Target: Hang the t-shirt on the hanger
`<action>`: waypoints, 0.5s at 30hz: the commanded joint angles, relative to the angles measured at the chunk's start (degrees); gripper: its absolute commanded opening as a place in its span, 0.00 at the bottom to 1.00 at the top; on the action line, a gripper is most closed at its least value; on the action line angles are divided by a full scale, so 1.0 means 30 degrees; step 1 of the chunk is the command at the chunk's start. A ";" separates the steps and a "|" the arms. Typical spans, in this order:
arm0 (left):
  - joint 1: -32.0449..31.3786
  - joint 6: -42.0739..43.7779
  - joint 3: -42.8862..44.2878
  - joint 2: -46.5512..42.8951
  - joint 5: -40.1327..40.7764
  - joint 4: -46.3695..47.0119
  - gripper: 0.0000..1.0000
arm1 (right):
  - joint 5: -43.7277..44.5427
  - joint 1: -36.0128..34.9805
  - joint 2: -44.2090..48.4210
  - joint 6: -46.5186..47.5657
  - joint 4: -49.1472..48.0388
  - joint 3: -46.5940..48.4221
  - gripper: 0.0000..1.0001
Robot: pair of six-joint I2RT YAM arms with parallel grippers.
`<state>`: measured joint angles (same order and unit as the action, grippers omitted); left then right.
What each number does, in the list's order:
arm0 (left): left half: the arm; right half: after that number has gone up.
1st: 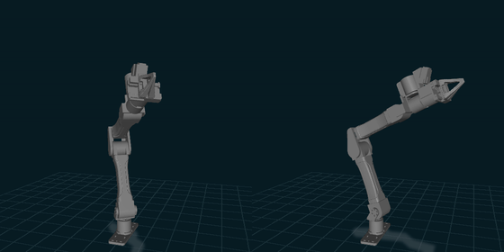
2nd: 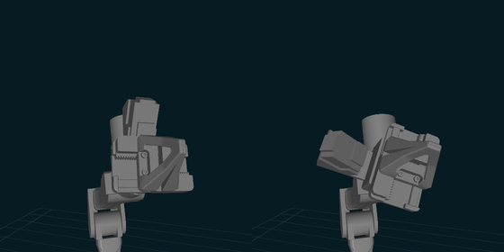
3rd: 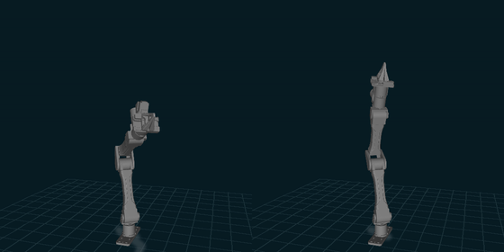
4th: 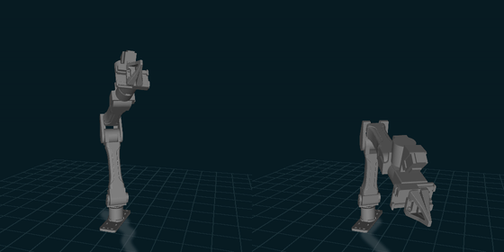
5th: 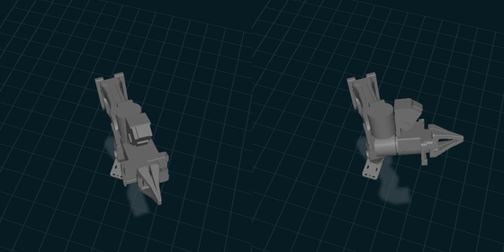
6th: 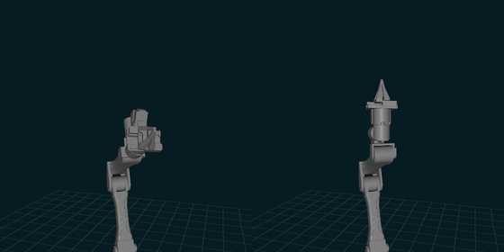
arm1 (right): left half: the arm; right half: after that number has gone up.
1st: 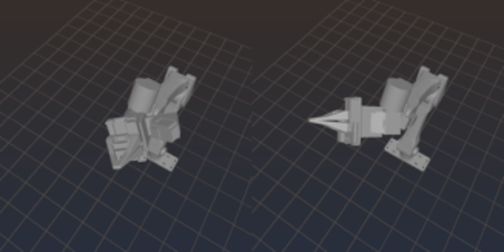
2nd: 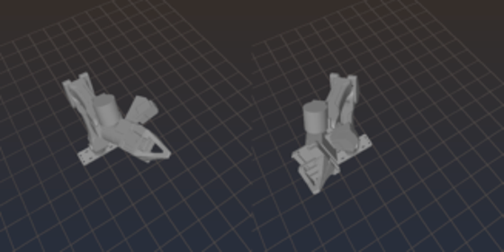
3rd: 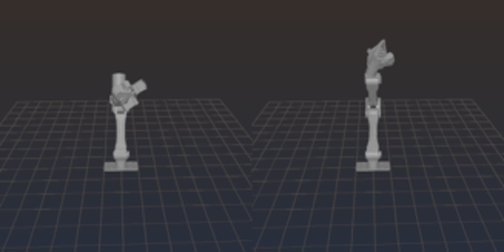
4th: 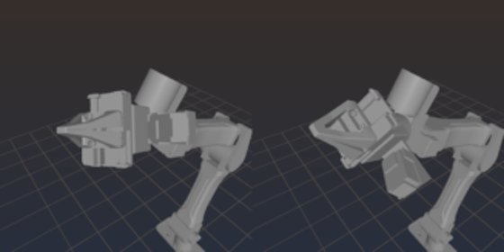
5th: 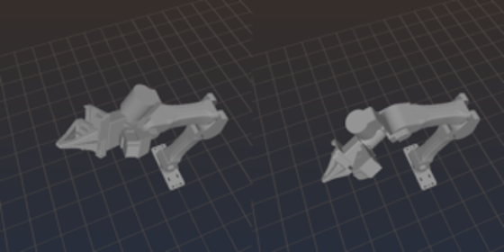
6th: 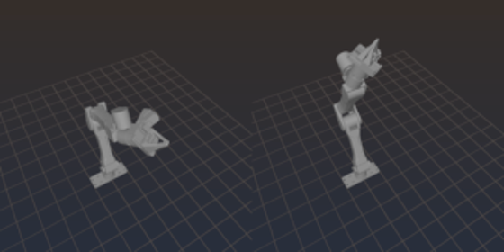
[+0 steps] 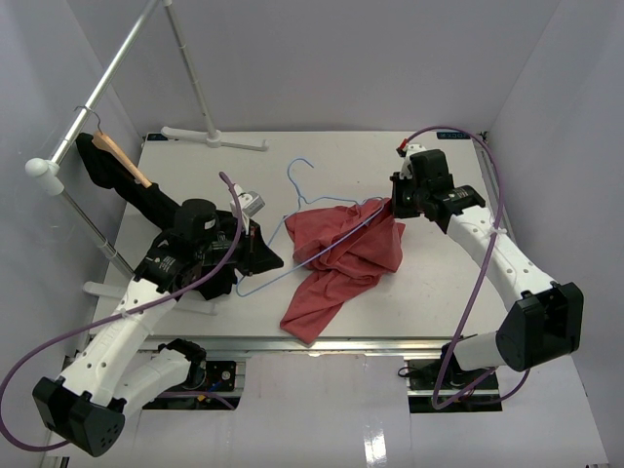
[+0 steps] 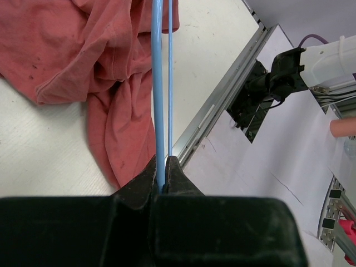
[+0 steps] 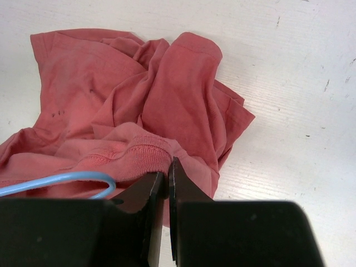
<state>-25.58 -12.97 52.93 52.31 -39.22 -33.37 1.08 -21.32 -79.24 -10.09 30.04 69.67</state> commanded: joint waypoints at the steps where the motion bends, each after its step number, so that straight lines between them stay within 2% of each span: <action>1: -0.0086 0.0296 0.0066 0.0298 0.0049 0.0283 0.00 | -0.0156 0.0193 0.0062 0.0125 -0.0228 0.0653 0.08; 7: -0.0090 0.0419 0.0380 0.0836 0.0225 0.0210 0.00 | -0.0156 0.0226 -0.0281 0.0023 0.0055 0.1237 0.08; 15: -0.0134 0.0893 0.1373 0.1791 0.2854 -0.0526 0.00 | -0.0883 0.0263 0.0093 0.0099 0.0211 0.1292 0.08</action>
<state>-25.70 -11.82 53.53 56.59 -35.29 -34.07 0.67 -20.97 -80.27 -10.09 30.55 70.85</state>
